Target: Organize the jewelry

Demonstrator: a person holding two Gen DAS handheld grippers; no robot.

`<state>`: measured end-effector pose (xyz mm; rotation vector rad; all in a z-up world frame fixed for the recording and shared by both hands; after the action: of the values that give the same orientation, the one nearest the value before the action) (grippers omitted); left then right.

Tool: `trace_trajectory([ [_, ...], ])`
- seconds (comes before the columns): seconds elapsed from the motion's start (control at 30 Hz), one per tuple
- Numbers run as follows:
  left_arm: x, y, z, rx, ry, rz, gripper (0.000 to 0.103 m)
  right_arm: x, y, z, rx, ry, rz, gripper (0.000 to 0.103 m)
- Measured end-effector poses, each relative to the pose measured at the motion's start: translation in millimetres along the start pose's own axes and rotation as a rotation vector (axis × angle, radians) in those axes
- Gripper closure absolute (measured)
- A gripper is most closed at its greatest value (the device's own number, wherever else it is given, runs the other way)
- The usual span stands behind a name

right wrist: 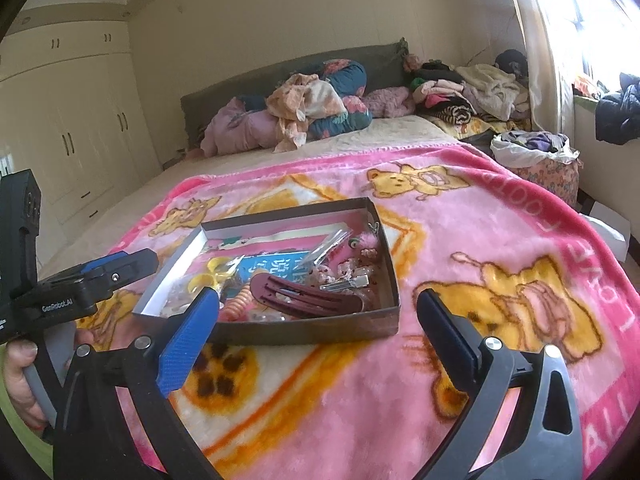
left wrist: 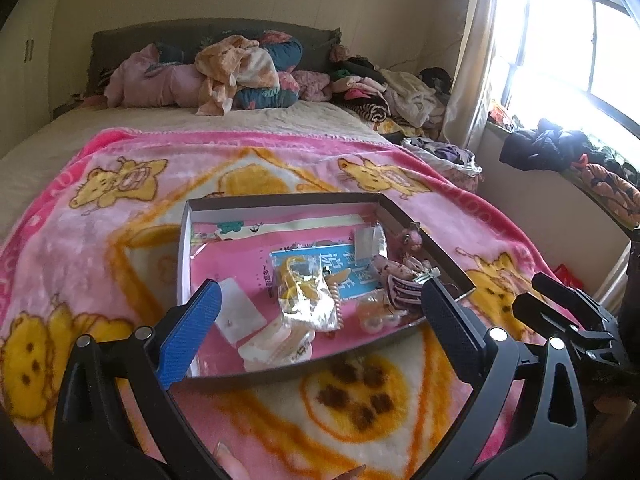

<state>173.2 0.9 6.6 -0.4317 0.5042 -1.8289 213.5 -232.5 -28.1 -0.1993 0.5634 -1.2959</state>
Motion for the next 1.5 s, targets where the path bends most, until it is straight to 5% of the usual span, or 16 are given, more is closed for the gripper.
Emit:
trace_trajectory([
  [0.43, 10.8, -26.6, -22.9, 0.035, 0.009, -0.015, 0.012, -16.0, -26.9, -22.0, 0.076, -0.051, 0.002, 0.007],
  [1.17, 14.7, -37.9, -56.3, 0.101, 0.049, 0.126, 0.012, -15.7, -42.3, -62.0, 0.205, -0.112, -0.047, 0.006],
  [1.5, 22.5, -34.3, -67.7, 0.100, 0.044, 0.113, 0.012, -13.2, -47.0, -68.1, 0.236, -0.127, -0.062, 0.006],
])
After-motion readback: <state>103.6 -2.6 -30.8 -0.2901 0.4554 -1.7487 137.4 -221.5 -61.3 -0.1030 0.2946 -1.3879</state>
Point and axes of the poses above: each gripper's, at about its wrist camera, not at the fingertips, and y roughly the way its jaws point, x to its right, z to its top, the point moved 1 cm from there along y, roughly the way its jaws point, and after that the axes turned 9 degrees about y, right-handed, at the moved point
